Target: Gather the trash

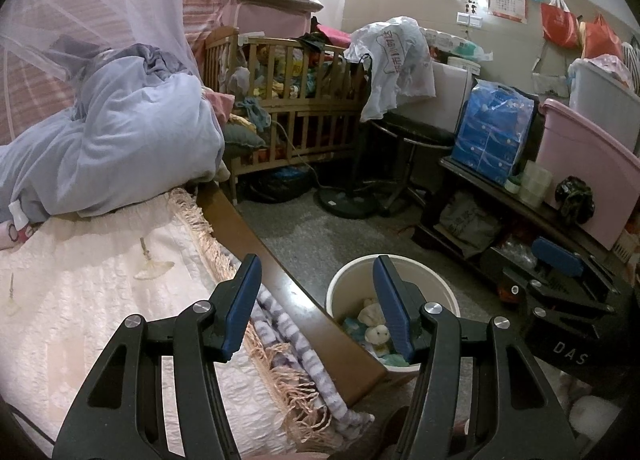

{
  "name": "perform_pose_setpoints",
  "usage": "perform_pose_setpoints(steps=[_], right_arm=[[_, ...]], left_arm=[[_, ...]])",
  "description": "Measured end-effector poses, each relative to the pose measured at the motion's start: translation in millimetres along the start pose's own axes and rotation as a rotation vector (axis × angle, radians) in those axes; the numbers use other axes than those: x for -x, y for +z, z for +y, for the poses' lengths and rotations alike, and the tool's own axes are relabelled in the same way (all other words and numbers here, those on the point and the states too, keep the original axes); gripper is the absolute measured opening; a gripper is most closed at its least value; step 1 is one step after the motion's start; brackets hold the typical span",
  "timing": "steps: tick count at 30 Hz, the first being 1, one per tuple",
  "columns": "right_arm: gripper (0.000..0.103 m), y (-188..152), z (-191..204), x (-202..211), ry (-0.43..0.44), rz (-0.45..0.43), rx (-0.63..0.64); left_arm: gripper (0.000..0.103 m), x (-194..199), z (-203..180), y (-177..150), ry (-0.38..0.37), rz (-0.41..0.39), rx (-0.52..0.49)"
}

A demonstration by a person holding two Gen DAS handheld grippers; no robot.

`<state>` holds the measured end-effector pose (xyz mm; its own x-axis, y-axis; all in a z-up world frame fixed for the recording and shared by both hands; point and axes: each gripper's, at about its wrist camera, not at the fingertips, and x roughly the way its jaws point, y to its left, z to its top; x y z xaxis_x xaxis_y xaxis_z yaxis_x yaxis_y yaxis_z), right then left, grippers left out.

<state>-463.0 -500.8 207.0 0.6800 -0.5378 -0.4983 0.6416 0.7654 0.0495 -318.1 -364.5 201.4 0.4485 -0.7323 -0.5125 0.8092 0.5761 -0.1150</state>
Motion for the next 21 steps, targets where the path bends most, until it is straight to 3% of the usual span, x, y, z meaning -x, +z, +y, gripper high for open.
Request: perform_pose_setpoints(steps=[21], right_arm=[[0.086, -6.3, -4.1, -4.9, 0.0, 0.015, 0.0]], left_arm=[[0.057, -0.3, -3.7, -0.8, 0.003, 0.001, 0.002]])
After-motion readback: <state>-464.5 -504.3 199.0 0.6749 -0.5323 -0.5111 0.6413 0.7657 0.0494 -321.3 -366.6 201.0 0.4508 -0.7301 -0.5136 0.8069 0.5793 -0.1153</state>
